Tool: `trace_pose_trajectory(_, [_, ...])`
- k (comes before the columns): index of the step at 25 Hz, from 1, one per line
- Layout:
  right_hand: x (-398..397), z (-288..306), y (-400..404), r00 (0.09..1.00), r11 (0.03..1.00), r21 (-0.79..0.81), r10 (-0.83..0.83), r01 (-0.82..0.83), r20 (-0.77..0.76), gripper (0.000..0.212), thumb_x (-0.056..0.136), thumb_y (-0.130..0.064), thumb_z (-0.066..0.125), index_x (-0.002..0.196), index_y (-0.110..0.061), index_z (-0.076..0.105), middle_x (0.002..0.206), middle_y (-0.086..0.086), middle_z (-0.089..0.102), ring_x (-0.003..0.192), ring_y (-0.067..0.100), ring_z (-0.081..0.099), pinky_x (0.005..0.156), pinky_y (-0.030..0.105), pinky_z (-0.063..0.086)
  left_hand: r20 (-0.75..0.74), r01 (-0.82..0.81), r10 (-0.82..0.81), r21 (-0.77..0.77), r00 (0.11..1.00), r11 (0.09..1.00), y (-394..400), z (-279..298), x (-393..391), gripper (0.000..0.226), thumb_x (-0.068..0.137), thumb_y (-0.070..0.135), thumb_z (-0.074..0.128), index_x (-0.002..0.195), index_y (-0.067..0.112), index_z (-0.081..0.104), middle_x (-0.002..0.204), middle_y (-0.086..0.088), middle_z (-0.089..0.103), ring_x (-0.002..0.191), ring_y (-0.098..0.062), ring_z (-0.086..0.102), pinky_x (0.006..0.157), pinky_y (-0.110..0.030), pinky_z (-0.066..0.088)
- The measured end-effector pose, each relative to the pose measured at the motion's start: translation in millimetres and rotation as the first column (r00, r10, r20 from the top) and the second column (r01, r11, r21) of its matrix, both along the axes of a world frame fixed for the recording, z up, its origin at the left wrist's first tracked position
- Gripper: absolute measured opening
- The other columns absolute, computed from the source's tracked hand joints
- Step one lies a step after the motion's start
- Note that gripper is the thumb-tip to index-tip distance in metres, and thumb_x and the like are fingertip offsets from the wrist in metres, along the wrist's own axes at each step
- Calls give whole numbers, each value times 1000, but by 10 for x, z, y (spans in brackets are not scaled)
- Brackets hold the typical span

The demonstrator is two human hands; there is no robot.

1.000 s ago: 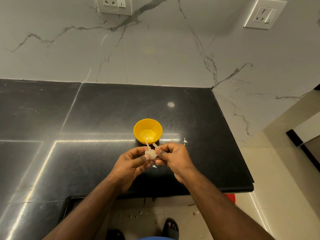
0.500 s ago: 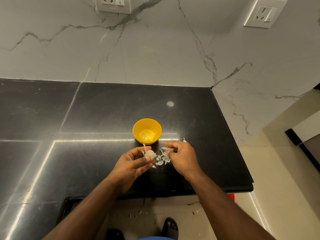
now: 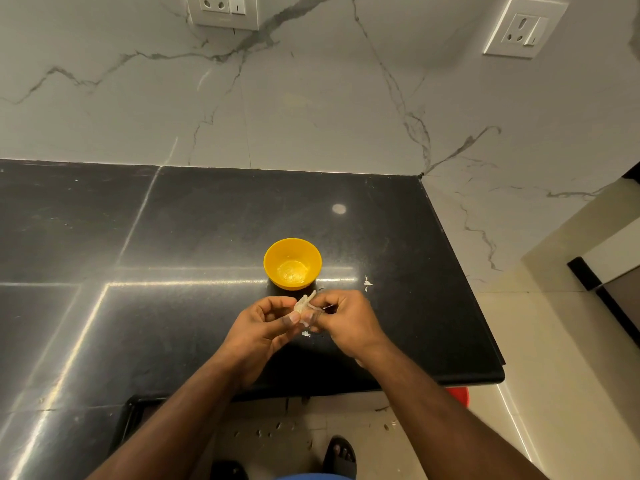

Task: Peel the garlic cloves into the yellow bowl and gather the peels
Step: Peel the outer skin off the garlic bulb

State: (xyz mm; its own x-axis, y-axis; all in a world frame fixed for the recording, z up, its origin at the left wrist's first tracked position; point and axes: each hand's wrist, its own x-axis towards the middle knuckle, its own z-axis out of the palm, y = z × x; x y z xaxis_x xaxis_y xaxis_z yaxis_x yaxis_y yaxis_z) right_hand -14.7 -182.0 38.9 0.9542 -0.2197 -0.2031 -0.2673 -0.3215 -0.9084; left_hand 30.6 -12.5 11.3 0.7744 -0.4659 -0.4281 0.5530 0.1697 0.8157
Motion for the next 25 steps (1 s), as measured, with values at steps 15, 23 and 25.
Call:
trace_pose_trajectory(15, [-13,121,6,986,971,213,132,-107,-103,18,94,-9,67,108,-16,75,103,4,74,92,19,74,79,34,63,55,56,-57,34,997,998,45,6,-26,37,88,6,68,124,5,64,118,-16,73,112,-29,70,99,-44,52])
trace_pose_trajectory(23, [42,80,15,997,997,7,-74,74,29,14,91,-5,70,100,-12,76,83,1,74,61,10,67,68,29,62,11,4,-4,-2,1000,1000,23,22,-48,37,84,9,68,120,7,68,118,-14,72,113,-30,69,96,-40,55])
trace_pose_trajectory(25, [40,56,-27,995,995,-36,-93,94,31,18,91,-7,70,106,-15,76,88,-1,74,67,8,68,76,32,61,-31,-44,44,-15,999,999,19,14,-42,34,87,3,67,121,6,67,118,-16,71,110,-29,70,87,-33,59])
